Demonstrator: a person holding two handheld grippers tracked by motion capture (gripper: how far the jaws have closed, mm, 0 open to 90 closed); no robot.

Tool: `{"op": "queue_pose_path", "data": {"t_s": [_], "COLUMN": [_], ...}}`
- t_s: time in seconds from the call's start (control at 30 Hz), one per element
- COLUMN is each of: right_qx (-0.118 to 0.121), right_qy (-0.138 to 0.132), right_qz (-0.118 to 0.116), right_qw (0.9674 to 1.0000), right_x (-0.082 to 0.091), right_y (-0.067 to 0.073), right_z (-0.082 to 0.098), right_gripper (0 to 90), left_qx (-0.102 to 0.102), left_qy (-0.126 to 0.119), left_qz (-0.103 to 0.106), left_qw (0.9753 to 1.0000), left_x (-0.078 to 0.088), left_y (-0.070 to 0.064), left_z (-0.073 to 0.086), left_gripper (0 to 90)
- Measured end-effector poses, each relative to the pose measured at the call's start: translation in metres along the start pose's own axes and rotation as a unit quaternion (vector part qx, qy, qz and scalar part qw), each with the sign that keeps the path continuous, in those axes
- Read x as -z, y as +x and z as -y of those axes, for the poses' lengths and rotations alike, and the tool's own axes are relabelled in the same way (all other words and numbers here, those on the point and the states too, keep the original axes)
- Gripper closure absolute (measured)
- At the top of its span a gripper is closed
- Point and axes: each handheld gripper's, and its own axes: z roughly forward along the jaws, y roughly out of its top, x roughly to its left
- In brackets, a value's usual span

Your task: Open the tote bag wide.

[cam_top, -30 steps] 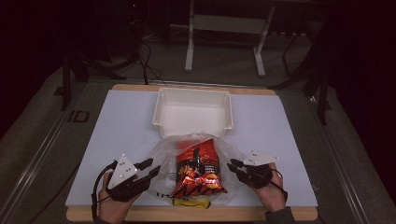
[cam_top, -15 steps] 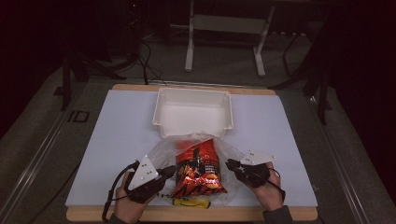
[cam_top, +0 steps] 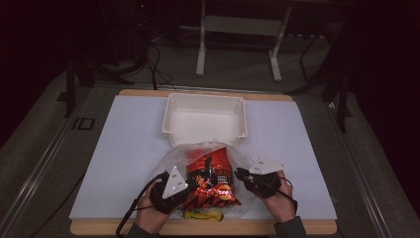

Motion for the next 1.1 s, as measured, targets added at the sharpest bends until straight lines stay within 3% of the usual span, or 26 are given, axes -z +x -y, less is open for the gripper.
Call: {"op": "queue_pose_path", "data": {"t_s": [0.3,0.53,0.73,1.1], "right_qx": [0.007,0.007,0.01,-0.001], "right_qy": [0.007,0.021,0.046,0.064], "right_qz": [0.002,0.008,0.035,0.067], "right_qw": [1.0,0.9997,0.9983,0.9957], "right_x": [-0.013,-0.027,-0.041,-0.056], "right_y": [0.004,0.001,-0.007,-0.017], "right_z": [-0.01,-0.013,-0.012,-0.011], "right_gripper": [74.6,71.9,67.4,59.6], "left_qx": [0.012,0.026,0.031,0.036], "left_qy": [0.034,0.064,0.094,0.137], "left_qz": [-0.036,-0.069,-0.11,-0.167], "left_qw": [0.9987,0.9952,0.989,0.9756], "left_x": [-0.019,-0.033,-0.041,-0.051], "left_y": [0.017,0.034,0.045,0.064], "left_z": [0.004,0.011,0.015,0.024], "left_gripper": [80.1,76.7,73.7,66.1]}}
